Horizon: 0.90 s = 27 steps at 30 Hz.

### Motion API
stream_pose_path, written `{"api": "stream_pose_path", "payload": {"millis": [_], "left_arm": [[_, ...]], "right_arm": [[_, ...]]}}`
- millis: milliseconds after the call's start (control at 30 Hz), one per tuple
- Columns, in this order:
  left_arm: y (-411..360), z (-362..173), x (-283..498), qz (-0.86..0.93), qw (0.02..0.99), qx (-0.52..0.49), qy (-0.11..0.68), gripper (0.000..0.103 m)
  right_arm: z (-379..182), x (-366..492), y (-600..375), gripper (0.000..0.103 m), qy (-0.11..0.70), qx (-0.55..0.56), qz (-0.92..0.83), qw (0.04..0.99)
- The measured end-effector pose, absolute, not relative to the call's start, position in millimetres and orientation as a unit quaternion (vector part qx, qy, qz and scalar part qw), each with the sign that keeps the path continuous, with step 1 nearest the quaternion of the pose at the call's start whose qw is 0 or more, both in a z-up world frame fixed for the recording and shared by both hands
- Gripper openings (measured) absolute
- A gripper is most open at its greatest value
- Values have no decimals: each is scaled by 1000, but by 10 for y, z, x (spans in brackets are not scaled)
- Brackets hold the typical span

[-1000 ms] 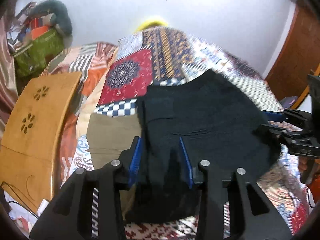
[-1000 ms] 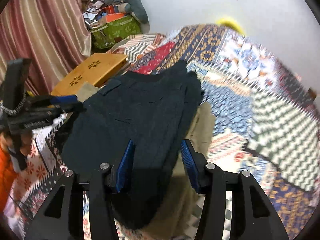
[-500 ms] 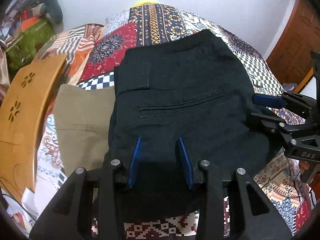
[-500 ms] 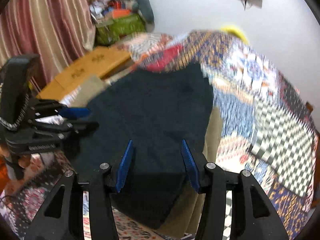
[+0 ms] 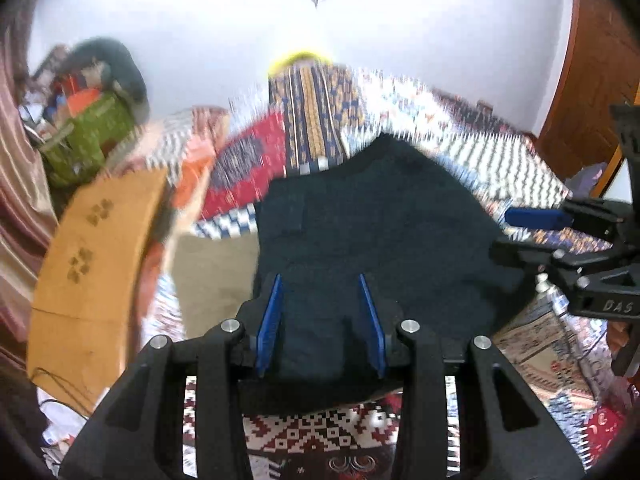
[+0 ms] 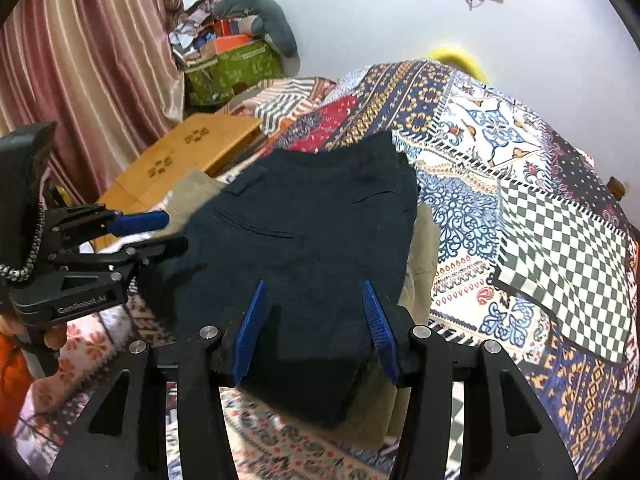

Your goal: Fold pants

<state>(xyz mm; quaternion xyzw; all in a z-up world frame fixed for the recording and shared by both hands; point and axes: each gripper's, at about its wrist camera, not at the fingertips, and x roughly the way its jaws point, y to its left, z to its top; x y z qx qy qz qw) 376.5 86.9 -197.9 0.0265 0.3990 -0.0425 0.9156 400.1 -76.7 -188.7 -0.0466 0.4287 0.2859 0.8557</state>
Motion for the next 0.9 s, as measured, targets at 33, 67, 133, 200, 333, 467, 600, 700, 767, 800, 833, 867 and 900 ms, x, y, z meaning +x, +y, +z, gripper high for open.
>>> {"api": "stream_pose_path", "payload": {"millis": [33, 67, 133, 200, 333, 467, 600, 700, 767, 800, 833, 867, 900], "left_arm": [[863, -1864, 3693, -41, 921, 25, 386, 38], [857, -1757, 3627, -41, 926, 22, 376, 38], [842, -1528, 3456, -40, 934, 11, 354, 38], [824, -1319, 3281, -34, 942, 9, 334, 38], [753, -909, 2875, -27, 958, 9, 286, 39], [673, -529, 2415, -22, 970, 7, 241, 47], [562, -252, 1995, -7, 980, 18, 198, 60], [480, -62, 1650, -3, 985, 22, 170, 62], [453, 28, 1487, -3, 987, 19, 157, 66], [436, 83, 1368, -2, 989, 16, 148, 70], [423, 114, 1299, -1, 990, 14, 142, 71], [407, 142, 1216, -1, 991, 12, 135, 73], [390, 177, 1113, -1, 992, 11, 127, 74]], "right_arm": [[-1813, 3948, -778, 47, 423, -44, 287, 858], [-1735, 3895, -788, 47, 416, -41, 289, 861], [-1569, 3779, -816, 47, 402, -35, 294, 866], [-1375, 3635, -846, 47, 382, -34, 295, 875], [-952, 3294, -931, 47, 337, -27, 304, 891], [-561, 2948, -1006, 47, 293, -19, 313, 903], [-242, 2586, -1086, 49, 252, -14, 317, 914], [-41, 2298, -1145, 49, 222, -6, 322, 921], [52, 2151, -1168, 49, 205, -4, 322, 924], [92, 2074, -1182, 49, 196, -2, 323, 926], [127, 1993, -1190, 49, 188, 0, 324, 927], [161, 1905, -1206, 50, 179, 1, 324, 929], [190, 1831, -1212, 51, 172, 3, 325, 930]]}}
